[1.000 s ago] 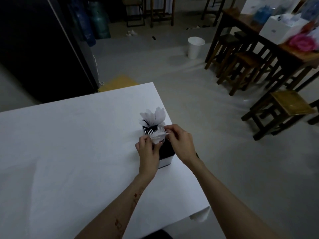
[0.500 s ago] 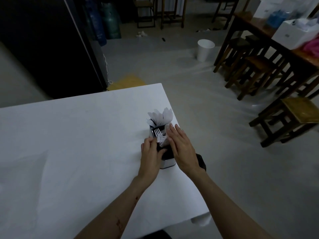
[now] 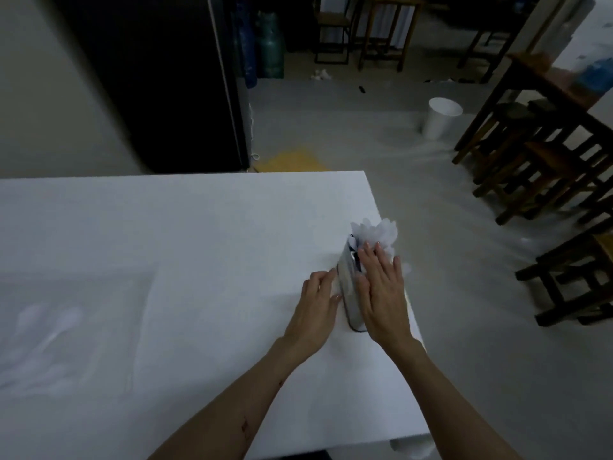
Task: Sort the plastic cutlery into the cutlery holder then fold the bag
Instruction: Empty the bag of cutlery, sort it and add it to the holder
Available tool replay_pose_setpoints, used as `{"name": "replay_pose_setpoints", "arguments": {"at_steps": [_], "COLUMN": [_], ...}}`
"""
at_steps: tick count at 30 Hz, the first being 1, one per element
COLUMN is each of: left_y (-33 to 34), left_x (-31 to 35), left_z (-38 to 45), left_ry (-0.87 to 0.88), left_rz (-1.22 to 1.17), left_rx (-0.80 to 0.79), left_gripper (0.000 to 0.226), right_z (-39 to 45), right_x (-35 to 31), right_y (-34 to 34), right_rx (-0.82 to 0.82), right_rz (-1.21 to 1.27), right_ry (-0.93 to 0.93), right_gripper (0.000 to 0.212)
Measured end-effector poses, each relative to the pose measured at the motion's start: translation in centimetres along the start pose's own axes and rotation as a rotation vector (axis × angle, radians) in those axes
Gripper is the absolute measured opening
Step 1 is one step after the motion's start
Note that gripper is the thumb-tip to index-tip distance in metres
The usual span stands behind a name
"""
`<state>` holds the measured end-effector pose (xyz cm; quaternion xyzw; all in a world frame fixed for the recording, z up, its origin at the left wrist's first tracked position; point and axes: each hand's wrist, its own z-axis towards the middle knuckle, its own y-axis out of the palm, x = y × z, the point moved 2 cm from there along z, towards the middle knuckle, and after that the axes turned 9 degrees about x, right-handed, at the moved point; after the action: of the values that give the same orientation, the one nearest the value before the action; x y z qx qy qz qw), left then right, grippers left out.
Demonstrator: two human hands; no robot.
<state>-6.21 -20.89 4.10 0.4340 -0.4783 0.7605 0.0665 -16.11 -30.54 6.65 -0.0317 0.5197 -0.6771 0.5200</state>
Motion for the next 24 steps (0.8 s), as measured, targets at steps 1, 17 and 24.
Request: {"name": "replay_pose_setpoints", "arguments": {"at_steps": [1,17,24], "left_y": [-1.2,-22.6,-23.0], "left_x": [-1.3,-30.3,-31.6], "left_z": [-0.3,-15.3,-15.9], "left_ry": [-0.025,-0.612,-0.543], "left_rz": [0.012,0.411,0.415], "left_rx": [0.028,0.005,-0.129], "left_gripper": [0.049,0.053,0.054], "right_z": [0.2,-8.2,-9.1], "right_x": [-1.4,-25.8,-28.8], "right_y": [0.9,25.0,29.3], "right_rx": [-0.01,-0.798,-0.765], "right_rz": [0.033,0.375,0.369], "right_ry": [-0.002,0.302,0.772], "right_gripper": [0.057,0.038,0.022]}}
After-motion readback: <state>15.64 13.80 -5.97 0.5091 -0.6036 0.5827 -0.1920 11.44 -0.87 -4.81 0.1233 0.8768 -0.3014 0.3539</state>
